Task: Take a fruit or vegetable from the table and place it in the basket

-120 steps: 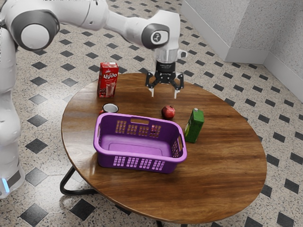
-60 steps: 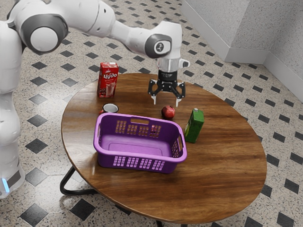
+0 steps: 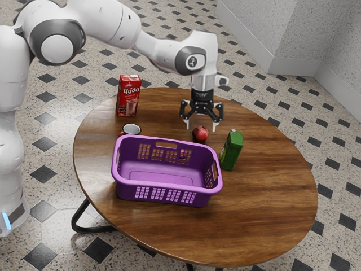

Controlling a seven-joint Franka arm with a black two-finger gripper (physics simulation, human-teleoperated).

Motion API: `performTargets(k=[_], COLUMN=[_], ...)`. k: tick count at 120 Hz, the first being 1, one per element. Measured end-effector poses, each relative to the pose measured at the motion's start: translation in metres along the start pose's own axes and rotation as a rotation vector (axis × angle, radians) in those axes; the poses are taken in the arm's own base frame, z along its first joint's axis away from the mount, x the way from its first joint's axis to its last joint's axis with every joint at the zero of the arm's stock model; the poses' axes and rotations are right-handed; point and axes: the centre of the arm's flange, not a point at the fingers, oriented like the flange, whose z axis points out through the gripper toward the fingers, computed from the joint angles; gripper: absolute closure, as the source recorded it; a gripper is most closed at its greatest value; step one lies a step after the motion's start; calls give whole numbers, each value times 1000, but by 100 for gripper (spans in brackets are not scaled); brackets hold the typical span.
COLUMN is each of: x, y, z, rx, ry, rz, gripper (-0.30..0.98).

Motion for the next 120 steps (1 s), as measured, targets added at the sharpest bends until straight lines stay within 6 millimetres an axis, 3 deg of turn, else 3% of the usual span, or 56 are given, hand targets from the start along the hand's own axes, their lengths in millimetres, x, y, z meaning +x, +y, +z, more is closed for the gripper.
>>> performTargets(k=[30,43,58,66,72,79,87,95,103,111,120], x=[9,11,12,5,-24,-77,-160,-236,-292,-317,-324], y=[-5,-6,-6,-3,-5,-16,0,18,31,37,28], z=[22,26,23,1,-50,-118,-153,-166,-161,-155,-140], rx=[8,0,-8,-30,-72,-126,-168,-196,-195,-192,-177], ry=[-27,-31,-24,3,62,154,185,174,152,127,88], rz=[-9,-14,-31,-33,-19,6,96,176,214,188,111], gripper=[1,20,34,37,37,36,36,36,36,36,36])
